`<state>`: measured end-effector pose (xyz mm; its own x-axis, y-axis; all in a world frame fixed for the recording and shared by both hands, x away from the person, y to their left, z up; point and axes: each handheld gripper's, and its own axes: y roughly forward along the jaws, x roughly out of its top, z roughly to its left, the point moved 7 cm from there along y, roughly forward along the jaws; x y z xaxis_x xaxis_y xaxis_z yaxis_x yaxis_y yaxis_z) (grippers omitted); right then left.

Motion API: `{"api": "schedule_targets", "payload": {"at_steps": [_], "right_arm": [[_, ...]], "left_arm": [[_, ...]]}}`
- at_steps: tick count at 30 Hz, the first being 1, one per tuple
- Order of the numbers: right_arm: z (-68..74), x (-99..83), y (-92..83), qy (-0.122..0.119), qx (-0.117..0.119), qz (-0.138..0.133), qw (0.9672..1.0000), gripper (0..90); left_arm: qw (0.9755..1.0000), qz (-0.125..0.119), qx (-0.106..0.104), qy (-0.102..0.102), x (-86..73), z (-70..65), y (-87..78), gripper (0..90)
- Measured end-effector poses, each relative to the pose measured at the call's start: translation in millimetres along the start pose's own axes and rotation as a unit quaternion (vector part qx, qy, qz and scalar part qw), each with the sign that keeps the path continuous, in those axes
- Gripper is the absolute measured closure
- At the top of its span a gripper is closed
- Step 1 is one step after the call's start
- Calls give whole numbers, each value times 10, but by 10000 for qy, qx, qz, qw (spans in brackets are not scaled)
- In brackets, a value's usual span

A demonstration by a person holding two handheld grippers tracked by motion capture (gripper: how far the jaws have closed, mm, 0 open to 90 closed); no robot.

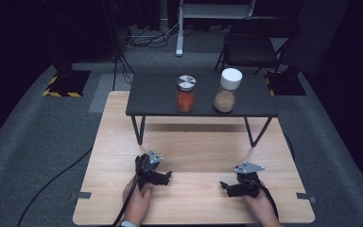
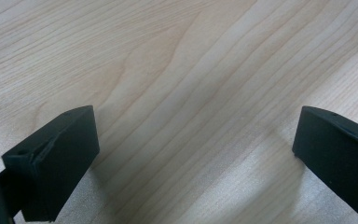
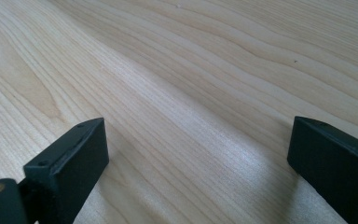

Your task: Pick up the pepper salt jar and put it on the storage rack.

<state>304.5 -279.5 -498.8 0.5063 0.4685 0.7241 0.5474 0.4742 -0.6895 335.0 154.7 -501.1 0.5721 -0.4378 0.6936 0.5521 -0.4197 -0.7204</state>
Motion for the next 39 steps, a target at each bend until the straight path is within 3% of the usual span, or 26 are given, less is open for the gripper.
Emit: {"api": "schedule_targets", "payload": {"at_steps": [39], "right_arm": [[2, 1, 0, -2, -2, 5, 10000, 47]], "left_arm": [[10000, 4, 1, -3, 0, -1, -1, 3]]}}
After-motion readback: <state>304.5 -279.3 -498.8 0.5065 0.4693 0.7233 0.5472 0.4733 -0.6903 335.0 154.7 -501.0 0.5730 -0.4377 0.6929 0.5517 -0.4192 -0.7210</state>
